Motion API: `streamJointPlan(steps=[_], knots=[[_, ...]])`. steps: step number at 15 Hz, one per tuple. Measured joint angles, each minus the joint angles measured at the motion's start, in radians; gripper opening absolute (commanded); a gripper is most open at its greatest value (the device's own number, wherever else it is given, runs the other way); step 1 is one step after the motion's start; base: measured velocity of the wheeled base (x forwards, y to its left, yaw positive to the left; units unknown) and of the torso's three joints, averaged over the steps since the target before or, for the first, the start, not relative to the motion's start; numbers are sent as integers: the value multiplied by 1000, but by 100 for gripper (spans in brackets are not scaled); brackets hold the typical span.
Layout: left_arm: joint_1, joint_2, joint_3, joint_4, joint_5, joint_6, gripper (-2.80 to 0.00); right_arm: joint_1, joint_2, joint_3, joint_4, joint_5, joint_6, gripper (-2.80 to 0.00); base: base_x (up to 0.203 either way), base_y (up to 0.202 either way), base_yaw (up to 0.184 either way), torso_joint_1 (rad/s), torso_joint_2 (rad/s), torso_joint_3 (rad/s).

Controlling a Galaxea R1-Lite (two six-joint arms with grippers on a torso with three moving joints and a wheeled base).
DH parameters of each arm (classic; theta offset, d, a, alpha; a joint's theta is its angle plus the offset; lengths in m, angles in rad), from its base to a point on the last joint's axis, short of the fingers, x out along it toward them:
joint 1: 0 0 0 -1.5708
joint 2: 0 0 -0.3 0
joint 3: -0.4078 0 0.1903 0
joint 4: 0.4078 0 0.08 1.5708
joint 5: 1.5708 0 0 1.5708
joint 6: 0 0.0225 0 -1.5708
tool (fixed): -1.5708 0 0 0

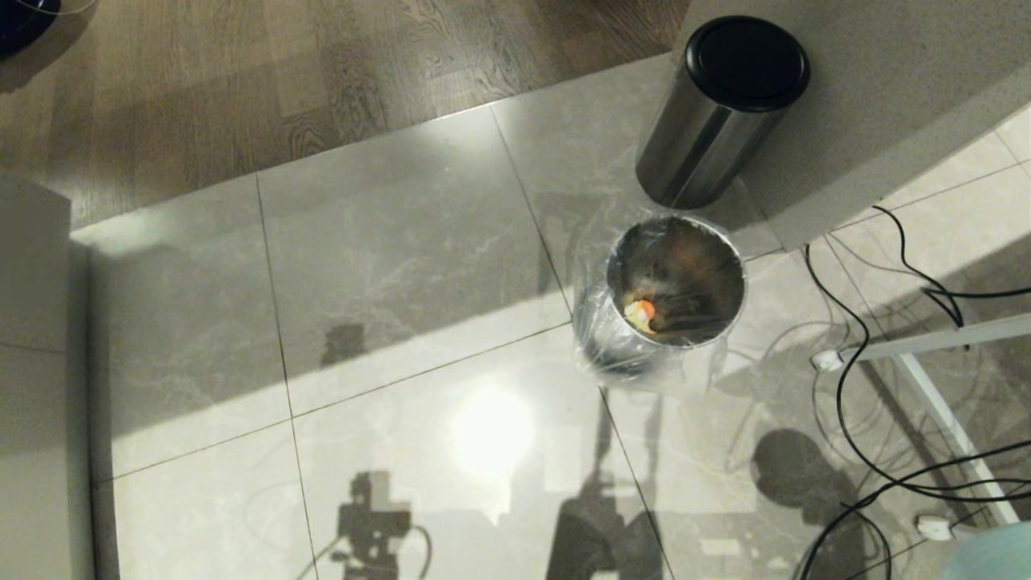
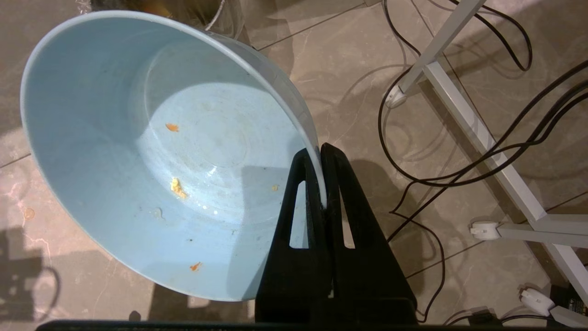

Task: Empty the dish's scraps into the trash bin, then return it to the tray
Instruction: Put the bowl back to the table

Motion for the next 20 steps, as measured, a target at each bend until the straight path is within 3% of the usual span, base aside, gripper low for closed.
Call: streamJointPlan(steps=[7, 20], knots=[[0, 0, 0, 0, 0, 0, -280, 0, 0, 0, 0, 0, 0, -280, 0, 0, 0, 1, 1, 27], [0, 0, 0, 1, 1, -1, -280, 0, 1, 0, 0, 0, 0, -280, 0, 0, 0, 2, 2, 196]])
